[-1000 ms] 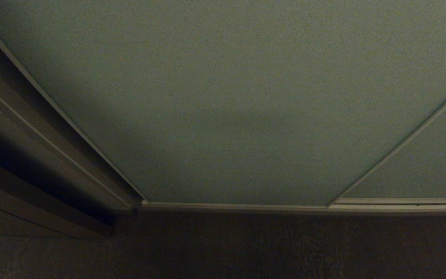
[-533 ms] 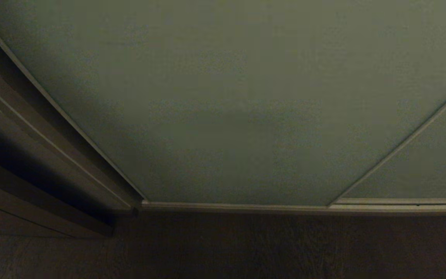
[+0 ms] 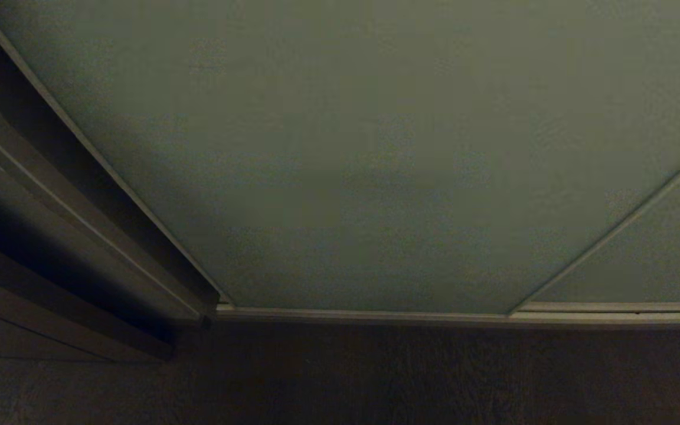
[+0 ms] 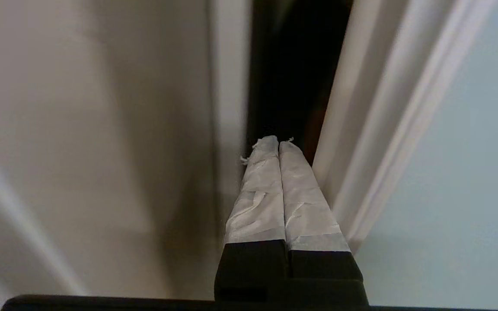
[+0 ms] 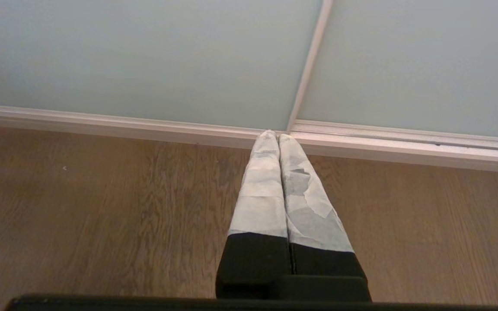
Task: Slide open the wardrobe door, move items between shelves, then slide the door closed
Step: Open the door
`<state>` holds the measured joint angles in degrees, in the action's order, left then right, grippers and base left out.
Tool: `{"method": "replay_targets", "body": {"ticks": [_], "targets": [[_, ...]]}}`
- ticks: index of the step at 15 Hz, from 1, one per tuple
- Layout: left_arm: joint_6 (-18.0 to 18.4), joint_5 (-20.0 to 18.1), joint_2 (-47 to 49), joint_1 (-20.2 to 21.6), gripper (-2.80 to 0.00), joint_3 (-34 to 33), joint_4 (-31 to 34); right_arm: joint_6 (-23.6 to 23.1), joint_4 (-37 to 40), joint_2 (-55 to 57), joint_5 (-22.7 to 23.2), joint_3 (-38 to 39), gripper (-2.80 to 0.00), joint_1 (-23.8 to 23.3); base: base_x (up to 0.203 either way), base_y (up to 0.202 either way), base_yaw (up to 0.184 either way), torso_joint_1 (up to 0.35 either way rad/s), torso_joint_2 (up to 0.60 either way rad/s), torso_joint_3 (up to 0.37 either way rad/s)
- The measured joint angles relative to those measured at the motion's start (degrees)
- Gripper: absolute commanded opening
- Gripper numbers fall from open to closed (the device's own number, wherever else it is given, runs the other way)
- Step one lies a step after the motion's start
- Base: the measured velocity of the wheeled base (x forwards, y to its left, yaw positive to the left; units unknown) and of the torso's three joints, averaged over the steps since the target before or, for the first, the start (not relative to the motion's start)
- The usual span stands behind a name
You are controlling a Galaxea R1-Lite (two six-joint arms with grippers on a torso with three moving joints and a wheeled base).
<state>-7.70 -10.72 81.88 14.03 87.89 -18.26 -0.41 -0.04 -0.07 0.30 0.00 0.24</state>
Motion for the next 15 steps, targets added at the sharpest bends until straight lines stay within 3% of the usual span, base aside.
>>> {"method": "replay_targets", "body": {"ticks": [6,15], "targets": [[0.0,-0.1,-1.7,-7.9,-2.80,0.3,7.8,0.0,0.0,0.0,0.0,0.0,-2.80,0.0,0.000,0.000,0.000,0.000,0.00,0.000],[1.5,0.7,-0.3,-21.8,-2.80,0.7,7.9,0.0,0.0,0.0,0.0,0.0,-2.80,0.0,0.000,0.000,0.000,0.000,0.00,0.000]]}}
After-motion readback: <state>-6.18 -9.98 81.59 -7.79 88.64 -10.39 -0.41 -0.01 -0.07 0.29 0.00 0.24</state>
